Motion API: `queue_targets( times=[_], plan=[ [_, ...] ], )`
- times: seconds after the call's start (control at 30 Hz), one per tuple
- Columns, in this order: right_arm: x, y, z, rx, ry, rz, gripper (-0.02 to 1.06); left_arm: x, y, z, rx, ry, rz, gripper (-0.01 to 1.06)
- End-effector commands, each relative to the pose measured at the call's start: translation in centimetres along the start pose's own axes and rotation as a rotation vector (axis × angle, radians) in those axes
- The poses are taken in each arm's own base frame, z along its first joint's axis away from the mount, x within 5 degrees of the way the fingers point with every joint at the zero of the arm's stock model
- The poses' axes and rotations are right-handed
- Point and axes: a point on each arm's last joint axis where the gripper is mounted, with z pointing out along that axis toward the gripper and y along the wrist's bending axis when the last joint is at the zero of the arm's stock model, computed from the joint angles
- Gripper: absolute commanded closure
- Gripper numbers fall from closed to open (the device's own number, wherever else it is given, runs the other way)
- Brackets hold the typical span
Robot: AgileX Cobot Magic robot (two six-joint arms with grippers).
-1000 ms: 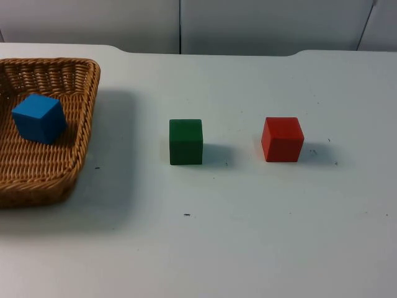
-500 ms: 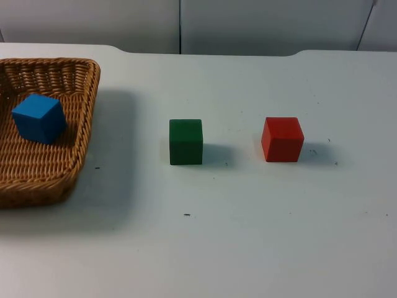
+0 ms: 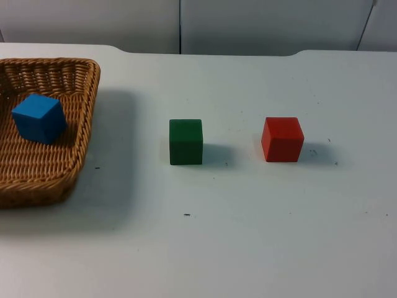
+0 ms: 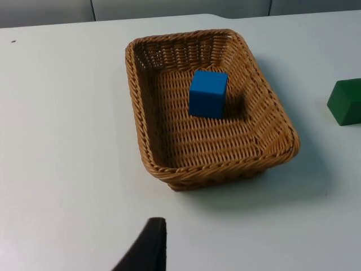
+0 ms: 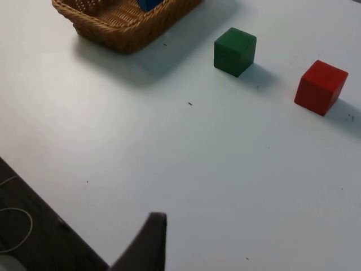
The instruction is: Pick up the basket with the left hand and place the blue cube into the basket with the right hand.
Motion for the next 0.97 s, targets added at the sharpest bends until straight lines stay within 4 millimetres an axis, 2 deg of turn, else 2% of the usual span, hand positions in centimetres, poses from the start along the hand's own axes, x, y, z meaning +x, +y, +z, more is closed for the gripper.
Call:
queue_targets(
  times=[0.0,0.17,0.47,0.93],
  plan=[
    [0.10,-0.01,0.02,0.049,-0.011,0.023,0.00,0.01,-0.06,0.01,0.013,-0.011,0.000,0.00],
    [0.12,-0.03,0.00,0.137,-0.011,0.077,0.00,0.01,-0.06,0.01,0.013,-0.011,0.000,0.00],
    [0.52,0.31,-0.68,0.401,-0.066,0.220,0.00,0.01,-0.06,0.01,0.013,-0.011,0.000,0.00],
    [0.36,0.48,-0.65,0.653,-0.069,0.361,0.00,0.01,-0.06,0.01,0.013,-0.011,0.000,0.00]
  ],
)
